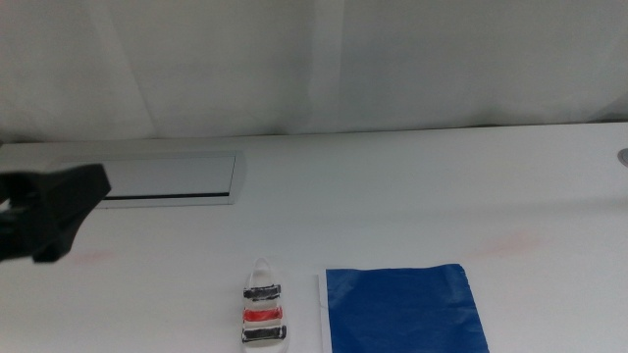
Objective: Use one arm to grab the shoe from the table and place it on the mat.
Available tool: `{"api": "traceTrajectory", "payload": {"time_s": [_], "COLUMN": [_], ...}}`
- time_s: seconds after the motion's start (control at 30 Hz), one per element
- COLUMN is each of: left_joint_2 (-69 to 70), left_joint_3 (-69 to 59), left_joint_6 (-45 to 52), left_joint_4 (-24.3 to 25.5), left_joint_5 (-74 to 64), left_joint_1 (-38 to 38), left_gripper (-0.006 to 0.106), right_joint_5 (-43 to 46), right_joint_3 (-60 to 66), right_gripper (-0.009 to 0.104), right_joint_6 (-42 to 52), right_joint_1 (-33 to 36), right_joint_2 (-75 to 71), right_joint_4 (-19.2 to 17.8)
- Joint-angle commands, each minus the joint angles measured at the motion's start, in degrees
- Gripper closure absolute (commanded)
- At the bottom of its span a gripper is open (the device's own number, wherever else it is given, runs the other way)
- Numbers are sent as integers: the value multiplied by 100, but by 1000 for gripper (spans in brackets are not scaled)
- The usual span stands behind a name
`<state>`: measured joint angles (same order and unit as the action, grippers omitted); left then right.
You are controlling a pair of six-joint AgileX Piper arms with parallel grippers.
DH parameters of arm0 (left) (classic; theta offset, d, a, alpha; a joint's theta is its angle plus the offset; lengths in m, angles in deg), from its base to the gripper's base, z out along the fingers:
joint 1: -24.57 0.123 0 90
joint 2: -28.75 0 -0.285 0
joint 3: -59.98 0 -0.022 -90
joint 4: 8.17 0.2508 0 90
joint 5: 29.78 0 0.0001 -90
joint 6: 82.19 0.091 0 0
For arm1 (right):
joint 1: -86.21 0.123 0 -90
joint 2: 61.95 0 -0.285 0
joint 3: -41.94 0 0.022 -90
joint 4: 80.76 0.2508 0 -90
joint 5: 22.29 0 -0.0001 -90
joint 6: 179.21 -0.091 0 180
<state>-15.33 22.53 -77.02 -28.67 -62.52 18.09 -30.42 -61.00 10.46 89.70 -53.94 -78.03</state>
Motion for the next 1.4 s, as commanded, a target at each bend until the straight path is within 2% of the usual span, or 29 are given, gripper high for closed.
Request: {"api": "traceTrajectory", "payload": {"time_s": [0.0,0.17,0.37,0.43,0.57,0.6,0.7,0.93,1.37], "left_joint_2": [-428,-1213,-1962,-2198,-2703,-2990,-3399,-4418,-5726], "left_joint_3": [349,814,925,925,940,999,1111,1461,1491], "left_joint_6": [79,-177,-751,-1314,-3394,-4172,-4871,-5637,-6344], "left_joint_4": [-120,-108,95,571,2273,2912,3502,3944,3967], "left_joint_5": [-303,-838,-954,-945,-1134,-1396,-1573,-1422,-635], "left_joint_1": [12,-201,-1037,-1402,-2210,-2544,-3025,-3704,-3688], "left_gripper": [9,9,9,10,10,10,10,10,10], "right_joint_5": [21,21,21,21,21,21,21,21,21], "right_joint_3": [224,224,224,224,224,224,224,224,224], "right_gripper": [98,98,98,98,98,98,98,98,98], "right_joint_6": [19,19,19,19,19,19,19,19,19], "right_joint_1": [20,20,20,20,20,20,20,20,20], "right_joint_2": [-68,-68,-68,-68,-68,-68,-68,-68,-68], "right_joint_4": [-56,-56,-56,-56,-56,-56,-56,-56,-56]}}
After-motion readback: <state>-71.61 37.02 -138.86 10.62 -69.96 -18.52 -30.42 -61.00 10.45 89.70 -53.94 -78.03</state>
